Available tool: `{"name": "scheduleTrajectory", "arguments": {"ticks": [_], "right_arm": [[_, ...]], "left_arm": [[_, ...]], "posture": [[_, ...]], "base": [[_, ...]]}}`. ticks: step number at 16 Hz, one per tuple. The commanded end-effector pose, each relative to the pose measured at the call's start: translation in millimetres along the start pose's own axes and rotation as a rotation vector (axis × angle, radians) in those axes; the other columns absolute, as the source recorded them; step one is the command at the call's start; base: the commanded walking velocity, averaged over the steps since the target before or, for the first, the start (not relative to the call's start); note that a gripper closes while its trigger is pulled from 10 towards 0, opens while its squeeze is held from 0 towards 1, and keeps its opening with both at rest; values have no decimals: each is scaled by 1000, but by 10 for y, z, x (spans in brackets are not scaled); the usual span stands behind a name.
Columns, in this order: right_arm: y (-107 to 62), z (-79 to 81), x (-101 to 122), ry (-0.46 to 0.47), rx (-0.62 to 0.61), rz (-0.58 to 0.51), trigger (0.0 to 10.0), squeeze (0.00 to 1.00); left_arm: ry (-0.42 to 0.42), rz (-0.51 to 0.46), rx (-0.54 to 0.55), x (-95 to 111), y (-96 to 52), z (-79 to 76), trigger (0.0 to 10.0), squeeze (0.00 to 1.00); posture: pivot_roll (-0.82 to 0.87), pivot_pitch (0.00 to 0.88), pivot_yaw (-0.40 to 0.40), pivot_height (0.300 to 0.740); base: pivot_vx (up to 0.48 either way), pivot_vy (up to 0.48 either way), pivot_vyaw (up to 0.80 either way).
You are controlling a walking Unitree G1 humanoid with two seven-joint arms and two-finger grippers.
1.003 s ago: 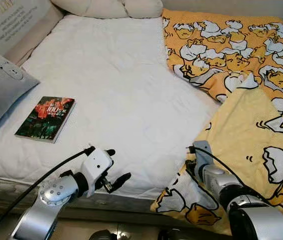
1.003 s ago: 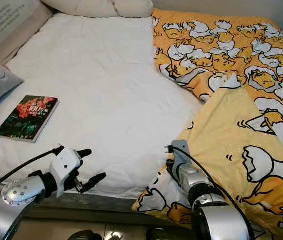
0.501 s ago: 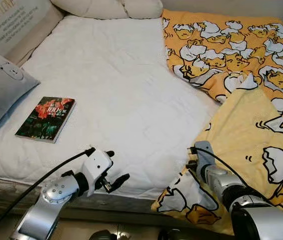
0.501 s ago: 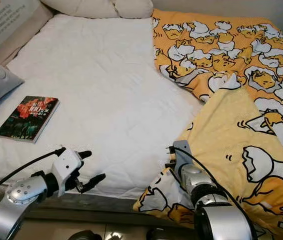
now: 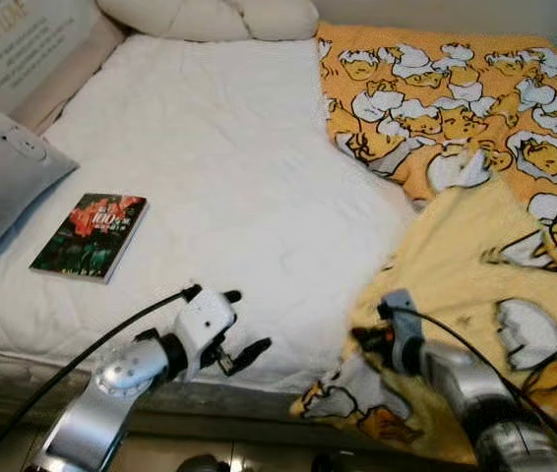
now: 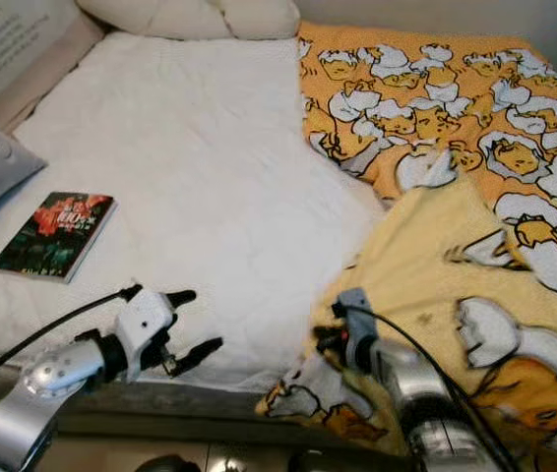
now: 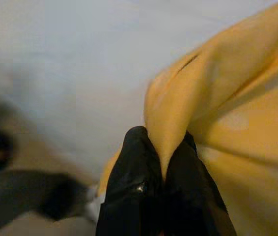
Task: Clean up the room
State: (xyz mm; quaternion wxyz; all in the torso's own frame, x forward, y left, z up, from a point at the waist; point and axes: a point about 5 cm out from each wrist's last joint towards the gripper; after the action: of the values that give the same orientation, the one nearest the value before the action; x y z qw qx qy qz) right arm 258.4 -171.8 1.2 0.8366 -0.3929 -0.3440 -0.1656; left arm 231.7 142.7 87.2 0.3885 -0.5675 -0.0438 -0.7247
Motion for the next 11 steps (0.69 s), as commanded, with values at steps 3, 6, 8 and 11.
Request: {"name": "scheduleTrajectory", "arguments": {"ticks": [3, 6, 8, 11], "right_arm": [[-329, 550, 29, -193, 465, 70, 0, 0], [-765, 604, -492, -429, 572, 441, 0, 0], [-670, 532, -497, -444, 452, 401, 10000, 0], [-529, 511, -311, -385, 323, 292, 10000, 1000]], "left_arm": [[5, 3, -36, 19, -16, -39, 10000, 0], [4, 4, -53, 30, 6, -58, 10000, 0], [3, 3, -57, 29, 10, -62, 10000, 0], [6, 4, -60, 18, 37, -35, 10000, 0]], "posture": [[11, 23, 16, 740], [4, 41, 20, 740], [3, 38, 24, 740], [-1, 27, 34, 740]], "base": [[0, 0, 0], [0, 0, 0], [0, 0, 0], [0, 0, 0]]}}
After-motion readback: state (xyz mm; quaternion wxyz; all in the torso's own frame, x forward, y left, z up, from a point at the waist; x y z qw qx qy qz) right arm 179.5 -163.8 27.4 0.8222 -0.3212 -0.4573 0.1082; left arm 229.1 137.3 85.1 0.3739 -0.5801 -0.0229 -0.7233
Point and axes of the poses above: a point about 5 cm out from each wrist's last joint towards the gripper, its own y axis pointing out of the wrist towards the gripper, its own x axis along the axis of the wrist's last joint, z = x × y, and after that the axes turned 10 degrees about y, right-handed
